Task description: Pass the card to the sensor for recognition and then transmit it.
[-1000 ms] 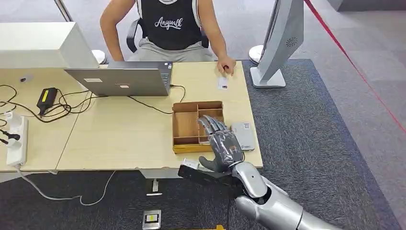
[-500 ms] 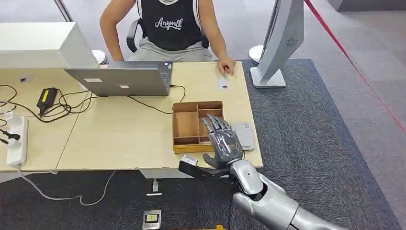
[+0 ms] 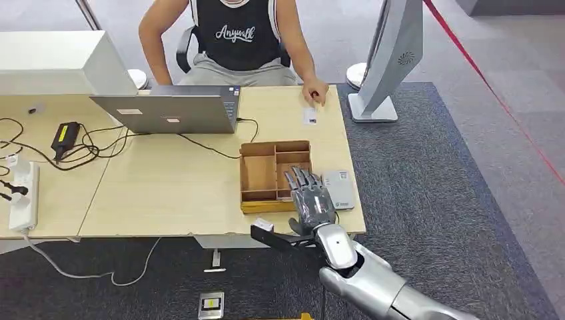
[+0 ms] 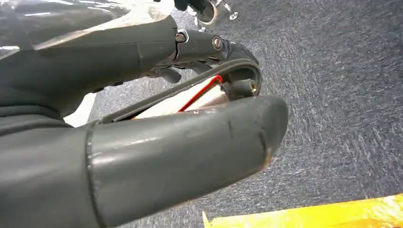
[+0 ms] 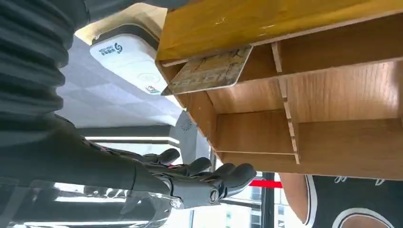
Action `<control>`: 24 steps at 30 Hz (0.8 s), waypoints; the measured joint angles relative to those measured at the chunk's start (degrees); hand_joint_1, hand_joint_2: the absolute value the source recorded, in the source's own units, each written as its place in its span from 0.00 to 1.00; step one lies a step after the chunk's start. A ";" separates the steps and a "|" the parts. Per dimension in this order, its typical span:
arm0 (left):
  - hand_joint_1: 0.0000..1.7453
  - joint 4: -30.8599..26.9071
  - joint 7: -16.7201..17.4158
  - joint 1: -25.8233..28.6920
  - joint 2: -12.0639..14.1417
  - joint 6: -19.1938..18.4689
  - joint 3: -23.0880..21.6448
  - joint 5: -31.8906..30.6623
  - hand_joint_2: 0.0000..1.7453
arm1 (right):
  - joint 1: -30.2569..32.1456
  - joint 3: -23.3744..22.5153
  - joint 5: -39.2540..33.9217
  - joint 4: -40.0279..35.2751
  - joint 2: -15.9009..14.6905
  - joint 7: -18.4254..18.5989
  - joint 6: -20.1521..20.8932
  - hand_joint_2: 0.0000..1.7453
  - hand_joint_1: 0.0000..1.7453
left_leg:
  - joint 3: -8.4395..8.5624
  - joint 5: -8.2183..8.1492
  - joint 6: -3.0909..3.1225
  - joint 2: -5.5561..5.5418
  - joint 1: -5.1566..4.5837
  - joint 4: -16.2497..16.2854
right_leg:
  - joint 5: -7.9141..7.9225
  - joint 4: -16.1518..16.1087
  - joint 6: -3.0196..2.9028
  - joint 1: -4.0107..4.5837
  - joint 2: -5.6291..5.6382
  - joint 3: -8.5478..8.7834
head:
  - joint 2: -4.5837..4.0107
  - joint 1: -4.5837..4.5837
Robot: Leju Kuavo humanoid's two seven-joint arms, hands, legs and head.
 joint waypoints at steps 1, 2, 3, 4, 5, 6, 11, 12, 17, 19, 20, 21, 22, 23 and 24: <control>0.00 0.00 0.22 0.00 0.00 0.00 -0.02 0.15 0.00 | 0.01 -0.02 0.02 0.20 0.05 0.00 0.22 1.00 0.00 | 0.00 0.00 0.00 0.00 0.00 0.00 | 0.00 0.00 0.00 0.00 0.00 0.00 | -0.02 0.00; 0.00 0.00 0.38 0.01 0.00 0.02 -0.07 0.26 0.00 | 0.00 -0.05 0.07 0.46 0.13 0.00 0.40 1.00 0.00 | 0.00 0.00 0.00 0.00 0.00 0.00 | 0.00 0.00 0.00 0.00 0.00 0.00 | -0.02 0.00; 0.00 0.00 0.46 0.01 0.00 0.04 -0.09 0.35 0.00 | 0.00 -0.07 0.09 0.64 0.22 -0.02 0.50 1.00 0.00 | 0.00 0.00 0.00 0.00 0.00 0.00 | 0.00 0.00 0.00 0.00 0.00 0.00 | 0.00 0.00; 0.00 0.00 0.46 0.01 0.00 0.11 -0.11 0.50 0.00 | 0.00 -0.07 0.11 0.81 0.31 -0.07 0.53 1.00 0.00 | 0.00 0.00 0.00 0.00 0.00 0.00 | 0.00 0.00 0.00 0.00 0.00 0.00 | -0.02 -0.02; 0.00 -0.04 0.46 0.01 0.00 0.15 -0.20 0.66 0.00 | -0.02 -0.11 0.17 1.03 0.46 -0.20 0.64 1.00 0.00 | 0.00 0.00 0.00 0.00 0.00 0.00 | 0.00 0.00 0.00 0.00 0.00 0.00 | 0.00 0.02; 0.00 -0.09 0.42 0.01 0.00 0.26 -0.30 0.79 0.00 | -0.02 -0.18 0.28 1.25 0.52 -0.48 0.68 1.00 0.00 | 0.00 0.00 0.00 0.00 0.00 0.00 | 0.00 0.00 0.00 0.00 0.00 0.00 | -0.02 -0.02; 0.00 -0.31 0.31 0.02 0.00 0.35 -0.52 0.92 0.00 | -0.05 -0.55 0.46 2.06 0.99 -0.50 0.68 1.00 0.00 | 0.00 0.00 0.00 0.00 0.00 0.00 | 0.00 0.00 0.00 0.00 0.00 0.00 | -0.02 0.00; 0.00 -0.33 0.31 0.02 0.00 0.35 -0.55 0.90 0.00 | -0.05 -0.57 0.46 2.25 1.05 -0.50 0.68 1.00 0.00 | 0.00 0.00 0.00 0.00 0.00 0.00 | 0.00 0.00 0.00 0.00 0.00 0.00 | -0.02 0.00; 0.00 -0.35 0.16 0.02 0.00 0.39 -0.72 0.96 0.00 | -0.05 -0.85 0.61 2.91 1.29 -0.61 0.68 1.00 0.00 | 0.00 0.00 0.00 0.00 0.00 0.00 | 0.00 0.00 0.00 0.00 0.00 0.00 | -0.02 -0.02; 0.00 -0.37 0.09 0.02 0.00 0.44 -0.92 1.18 0.00 | -0.06 -0.92 0.70 3.15 1.33 -0.79 0.66 1.00 0.00 | 0.00 0.00 0.00 0.00 0.00 0.00 | 0.00 0.00 0.00 0.00 0.00 0.00 | 0.00 0.00; 0.00 -0.37 0.07 0.02 0.00 0.46 -0.96 1.33 0.00 | -0.05 -0.96 0.81 3.32 1.36 -1.03 0.66 1.00 0.00 | 0.00 0.00 0.00 0.00 0.00 0.00 | 0.00 0.00 0.00 0.00 0.00 0.00 | 0.00 0.00; 0.00 -0.37 0.05 0.02 0.00 0.48 -0.98 1.57 0.00 | -0.03 -0.99 0.94 3.41 1.38 -1.18 0.68 1.00 0.00 | 0.00 0.00 0.00 0.00 0.00 0.00 | 0.00 0.00 0.00 0.00 0.00 0.00 | -0.02 0.00; 0.00 -0.37 0.05 0.02 0.00 0.55 -0.98 1.75 0.00 | -0.03 -1.03 0.96 3.46 1.42 -1.27 0.68 1.00 0.00 | 0.00 0.00 0.00 0.00 0.00 0.00 | 0.00 0.00 0.00 0.00 0.00 0.00 | 0.00 0.00; 0.00 -0.37 0.05 0.02 0.00 0.61 -0.98 1.88 0.00 | -0.04 -1.07 0.96 3.50 1.49 -1.42 0.70 1.00 0.00 | 0.00 0.00 0.00 0.00 0.00 0.00 | 0.00 0.00 0.00 0.00 0.00 0.00 | 0.00 -0.02; 0.00 -0.37 0.05 0.02 0.00 0.63 -1.01 2.01 0.00 | -0.05 -1.18 0.96 3.67 1.55 -1.53 0.77 1.00 0.00 | 0.00 0.00 0.00 0.00 0.00 0.00 | 0.00 0.00 0.00 0.00 0.00 0.00 | 0.00 0.00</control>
